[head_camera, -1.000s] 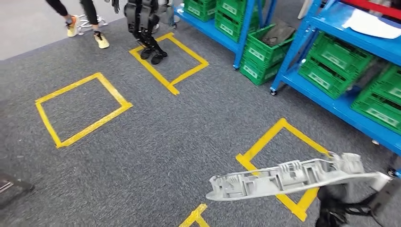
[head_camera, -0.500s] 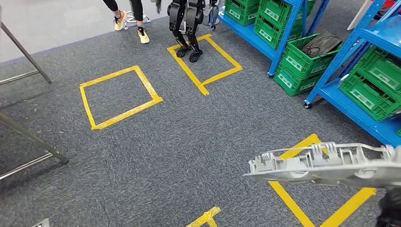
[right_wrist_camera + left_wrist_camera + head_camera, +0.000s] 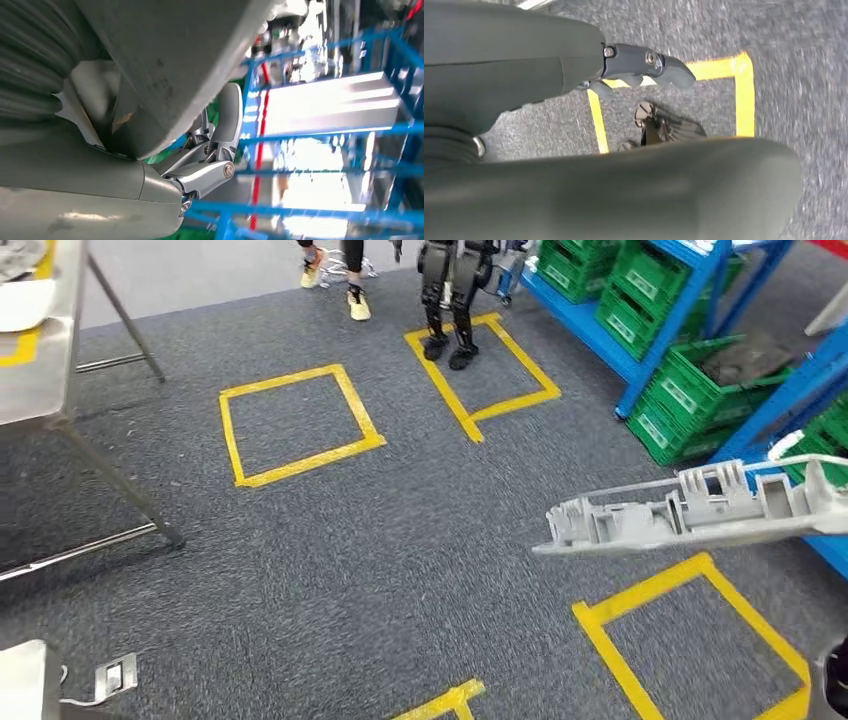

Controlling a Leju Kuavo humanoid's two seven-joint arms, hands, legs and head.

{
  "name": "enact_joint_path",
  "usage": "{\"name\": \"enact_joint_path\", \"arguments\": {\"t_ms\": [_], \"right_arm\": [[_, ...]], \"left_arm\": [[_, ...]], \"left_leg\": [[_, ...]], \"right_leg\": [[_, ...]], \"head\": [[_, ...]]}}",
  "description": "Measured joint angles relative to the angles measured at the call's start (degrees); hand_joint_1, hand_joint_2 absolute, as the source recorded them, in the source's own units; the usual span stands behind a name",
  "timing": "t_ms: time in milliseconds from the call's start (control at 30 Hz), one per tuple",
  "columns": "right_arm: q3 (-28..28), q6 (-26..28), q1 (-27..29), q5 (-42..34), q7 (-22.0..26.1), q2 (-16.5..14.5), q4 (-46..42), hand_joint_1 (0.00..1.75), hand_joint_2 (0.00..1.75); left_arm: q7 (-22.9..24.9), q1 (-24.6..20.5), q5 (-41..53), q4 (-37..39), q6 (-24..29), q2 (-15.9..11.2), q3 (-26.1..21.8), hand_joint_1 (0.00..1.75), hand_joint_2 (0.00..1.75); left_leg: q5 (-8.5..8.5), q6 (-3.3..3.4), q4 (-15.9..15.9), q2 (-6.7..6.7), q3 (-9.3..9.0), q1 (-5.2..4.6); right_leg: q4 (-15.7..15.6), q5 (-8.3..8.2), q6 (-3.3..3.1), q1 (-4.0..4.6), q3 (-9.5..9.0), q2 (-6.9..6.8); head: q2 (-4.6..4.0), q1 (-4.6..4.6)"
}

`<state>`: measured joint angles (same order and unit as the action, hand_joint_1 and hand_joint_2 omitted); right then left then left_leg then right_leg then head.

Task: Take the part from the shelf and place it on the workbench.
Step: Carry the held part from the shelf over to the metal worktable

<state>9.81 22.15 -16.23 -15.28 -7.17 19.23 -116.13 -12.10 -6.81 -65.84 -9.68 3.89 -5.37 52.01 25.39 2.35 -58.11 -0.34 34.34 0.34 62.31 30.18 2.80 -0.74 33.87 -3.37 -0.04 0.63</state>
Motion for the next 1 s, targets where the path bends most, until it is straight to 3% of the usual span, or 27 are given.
{"name": "enact_joint_path", "arguments": {"t_ms": [67, 100, 133, 167, 200, 267, 333, 400, 433, 500, 533, 567, 633, 667, 700, 767, 833, 933, 1000], "right_arm": [[-0.07, 0.01, -0.29, -0.10, 0.22, 0.21, 0.29, 1.75, 1.75], [-0.08, 0.02, -0.33, -0.16, 0.24, 0.26, 0.46, 1.75, 1.75], [-0.10, 0.02, -0.34, -0.24, 0.24, 0.26, 0.63, 1.75, 1.75], [-0.11, 0.01, -0.35, -0.31, 0.25, 0.27, 0.76, 1.75, 1.75], [-0.13, 0.01, -0.43, -0.37, 0.25, 0.28, 0.83, 1.75, 1.75], [-0.12, -0.05, -0.66, -0.53, 0.26, 0.38, 0.88, 1.75, 1.75], [-0.09, -0.20, -0.85, -0.69, 0.22, 0.54, 0.95, 1.75, 1.75], [-0.08, -0.41, -0.93, -0.82, 0.20, 0.63, 1.03, 1.75, 1.75], [-0.10, -0.51, -0.95, -0.86, 0.20, 0.63, 1.06, 1.75, 1.75], [-0.20, -0.72, -0.95, -0.97, 0.20, 0.61, 1.09, 1.75, 1.75], [-0.23, -0.80, -0.94, -1.03, 0.20, 0.61, 1.10, 1.75, 1.75], [-0.26, -0.89, -0.89, -1.12, 0.20, 0.60, 1.14, 1.75, 1.75], [-0.34, -1.05, -0.66, -1.50, 0.26, 0.56, 1.33, 1.75, 1.75], [-0.44, -1.12, -0.46, -1.74, 0.36, 0.52, 1.48, 1.75, 1.75], [-0.57, -1.17, -0.26, -1.93, 0.51, 0.48, 1.63, 1.75, 1.75], [-0.89, -1.19, 0.00, -1.98, 0.84, 0.44, 1.85, 1.75, 1.75], [-1.22, -1.23, 0.09, -1.79, 1.07, 0.42, 1.99, 1.75, 1.75], [-1.97, -1.41, 0.24, -2.02, 1.31, 0.31, 2.37, 1.75, 1.75], [-2.44, -1.48, 0.36, -2.30, 1.53, 0.25, 2.62, 1.75, 1.75]], "left_arm": [[-0.08, -0.01, -0.10, 0.00, 0.14, -0.02, 0.01, 0.00, 0.00], [-0.10, 0.00, -0.13, 0.00, 0.17, -0.03, 0.02, 0.00, 0.00], [-0.10, 0.02, -0.13, 0.00, 0.19, -0.03, 0.03, 0.00, 0.00], [-0.10, 0.05, -0.14, 0.00, 0.21, -0.03, 0.04, 0.00, 0.00], [-0.11, 0.08, -0.15, 0.00, 0.22, -0.03, 0.05, 0.00, 0.00], [-0.27, 0.03, -0.19, 0.00, 0.26, -0.02, 0.05, 0.00, 0.00], [-0.62, -0.02, -0.31, 0.00, 0.30, -0.01, 0.04, 0.00, 0.00], [-0.91, 0.15, -0.46, 0.01, 0.34, -0.03, 0.03, 0.00, 0.00], [-0.97, 0.31, -0.53, 0.01, 0.37, -0.07, 0.03, 0.00, 0.00], [-1.01, 0.46, -0.60, 0.01, 0.40, -0.14, 0.04, 0.00, 0.00], [-1.01, 0.40, -0.63, 0.00, 0.44, -0.14, 0.05, 0.00, 0.00], [-1.01, 0.29, -0.65, 0.00, 0.49, -0.14, 0.05, 0.00, 0.00], [-1.02, 0.14, -0.69, 0.00, 0.63, -0.13, 0.05, 0.00, 0.00], [-1.03, 0.16, -0.70, 0.00, 0.71, -0.13, 0.05, 0.00, 0.00], [-1.07, 0.19, -0.73, 0.01, 0.79, -0.15, 0.05, 0.00, 0.00], [-1.20, 0.18, -0.85, 0.01, 0.92, -0.21, 0.05, 0.00, 0.00], [-1.37, 0.06, -0.99, 0.00, 1.04, -0.23, 0.05, 0.00, 0.00], [-1.29, 0.12, -1.29, 0.00, 1.25, -0.23, 0.05, 0.00, 0.00], [-1.07, 0.07, -1.48, 0.00, 1.36, -0.20, 0.04, 0.00, 0.00]], "left_leg": [[-0.15, 0.23, -0.01, -1.38, 0.18, 0.00], [-0.19, 0.29, -0.05, -2.14, 0.25, -0.03], [-0.21, 0.30, -0.13, -2.90, 0.30, -0.06], [-0.21, 0.31, -0.24, -3.64, 0.32, -0.07], [-0.21, 0.29, -0.38, -4.38, 0.31, -0.07], [-0.20, 0.10, -0.70, -5.73, 0.50, -0.14], [-0.45, -0.52, -0.81, -6.94, 1.12, -0.09], [-0.94, -1.41, -0.53, -8.07, 1.66, 0.16], [-0.93, -1.70, -0.66, -7.60, 2.00, 0.18], [0.53, -2.06, -2.95, -4.36, 3.40, 0.03], [2.13, -2.13, -5.85, -2.22, 4.86, 0.03], [3.88, -2.27, -9.48, -0.90, 6.57, 0.11], [6.00, -2.54, -15.50, -0.10, 9.30, 0.31], [5.65, -2.63, -15.74, 0.03, 9.18, 0.36], [4.46, -2.66, -13.72, 0.18, 7.82, 0.40], [1.96, -2.55, -6.01, 1.13, 3.06, 0.36], [1.30, -2.08, -1.12, 1.77, -0.05, 0.14], [1.13, -1.05, -0.37, 1.19, -0.39, -0.02], [0.78, -0.38, -0.10, 0.78, -0.43, 0.18]], "right_leg": [[7.60, 3.49, 0.23, -0.08, 3.49, 2.33], [10.98, 4.52, 0.28, -0.09, 5.15, 2.73], [12.65, 4.53, 0.28, -0.09, 6.08, 2.89], [12.08, 3.45, 0.21, -0.10, 6.00, 3.00], [9.25, 1.44, 0.08, -0.12, 4.87, 3.25], [1.28, -1.99, -0.26, -0.32, 1.52, 5.18], [-2.93, -2.85, -0.62, -0.36, -0.48, 6.73], [-3.42, -2.98, -1.21, -0.17, -0.89, 6.05], [-3.84, -3.26, -1.63, -0.17, -1.03, 5.36], [-4.75, -3.78, -2.45, -0.20, -1.44, 3.98], [-4.99, -3.91, -2.72, -0.12, -1.52, 3.29], [-5.05, -3.94, -2.88, -0.01, -1.47, 2.66], [-4.99, -3.94, -2.94, 0.09, -1.27, 1.43], [-4.92, -3.92, -2.90, 0.08, -1.21, 0.90], [-4.82, -3.89, -2.80, 0.05, -1.18, 0.46], [-4.49, -3.70, -2.35, 0.11, -1.12, -0.32], [-4.15, -3.56, -1.64, 0.28, -0.98, -0.84], [-4.01, -3.66, -0.55, 0.10, -0.69, -1.10], [-1.61, -2.14, 0.07, -0.14, 0.65, 0.45]], "head": [[0.00, -0.65], [0.00, -0.96], [0.00, -1.19], [0.00, -1.40], [0.00, -1.61], [0.00, -1.99], [0.00, -2.10], [0.00, -2.03], [0.00, -1.98], [0.00, -1.49], [0.00, -1.22], [0.00, -0.97], [0.00, -0.75], [0.00, -0.64], [0.00, -0.51], [0.00, -0.18], [0.00, -0.02], [0.00, -0.22], [0.00, -0.58]]}}
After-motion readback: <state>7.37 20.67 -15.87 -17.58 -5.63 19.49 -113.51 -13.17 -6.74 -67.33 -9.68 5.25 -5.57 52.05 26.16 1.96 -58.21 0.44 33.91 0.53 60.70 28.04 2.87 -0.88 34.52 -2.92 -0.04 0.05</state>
